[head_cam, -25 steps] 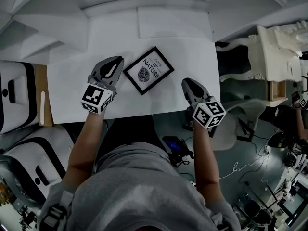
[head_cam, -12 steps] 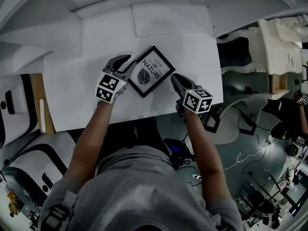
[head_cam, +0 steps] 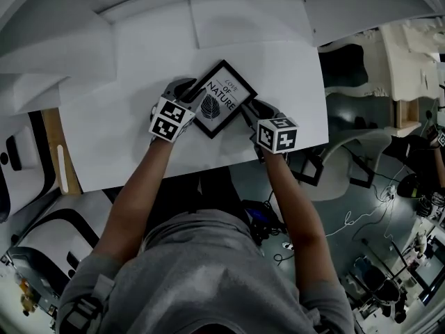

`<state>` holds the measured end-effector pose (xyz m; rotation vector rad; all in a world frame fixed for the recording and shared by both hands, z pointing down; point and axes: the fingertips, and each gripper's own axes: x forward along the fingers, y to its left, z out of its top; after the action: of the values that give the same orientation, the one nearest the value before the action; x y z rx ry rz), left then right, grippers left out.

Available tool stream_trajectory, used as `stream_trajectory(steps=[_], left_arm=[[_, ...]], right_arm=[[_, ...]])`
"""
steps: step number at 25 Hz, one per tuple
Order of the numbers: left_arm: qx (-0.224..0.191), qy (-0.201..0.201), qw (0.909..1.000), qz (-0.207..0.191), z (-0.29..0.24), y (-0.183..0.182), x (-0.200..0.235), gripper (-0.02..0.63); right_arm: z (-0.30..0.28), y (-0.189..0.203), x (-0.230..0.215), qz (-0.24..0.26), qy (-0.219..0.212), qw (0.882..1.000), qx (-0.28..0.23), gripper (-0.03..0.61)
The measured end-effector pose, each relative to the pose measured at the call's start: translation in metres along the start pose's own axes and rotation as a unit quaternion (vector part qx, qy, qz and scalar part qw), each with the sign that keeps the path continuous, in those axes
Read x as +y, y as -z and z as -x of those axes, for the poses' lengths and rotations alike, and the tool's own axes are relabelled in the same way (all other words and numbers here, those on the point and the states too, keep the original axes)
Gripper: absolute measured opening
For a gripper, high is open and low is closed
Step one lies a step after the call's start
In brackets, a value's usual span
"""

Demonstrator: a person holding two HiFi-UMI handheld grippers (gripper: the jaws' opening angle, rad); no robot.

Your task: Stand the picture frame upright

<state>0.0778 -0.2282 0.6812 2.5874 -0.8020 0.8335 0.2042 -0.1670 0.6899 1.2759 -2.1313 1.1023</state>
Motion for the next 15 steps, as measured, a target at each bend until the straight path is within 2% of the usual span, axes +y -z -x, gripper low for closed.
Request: stream_trajectory(steps=[3, 5, 9, 15], left_arm=[[0.006, 0.002, 1.0, -0.002, -0.003, 0.006, -0.007, 0.146], [0.006, -0.001, 0.9999, 0.01, -0.002, 0.007, -0.011, 0.175], [0.016, 0.003, 0.9991, 0.039, 0.009, 0.014, -0.025, 0.176], [0.057, 0.023, 0.9976, 0.033, 0.025, 0.033, -0.057, 0.176]], right_arm=[[-0.004, -0.004, 0.0, 0.016, 0.004, 1.0, 0.006, 0.146], [-0.006, -0.008, -0.002, 0.032, 0.008, 0.999, 0.012, 0.146], [-0.01, -0.014, -0.005, 0.065, 0.016, 0.997, 0.024, 0.146], [-0.018, -0.023, -0.005, 0.12, 0.008, 0.992, 0.023, 0.161]])
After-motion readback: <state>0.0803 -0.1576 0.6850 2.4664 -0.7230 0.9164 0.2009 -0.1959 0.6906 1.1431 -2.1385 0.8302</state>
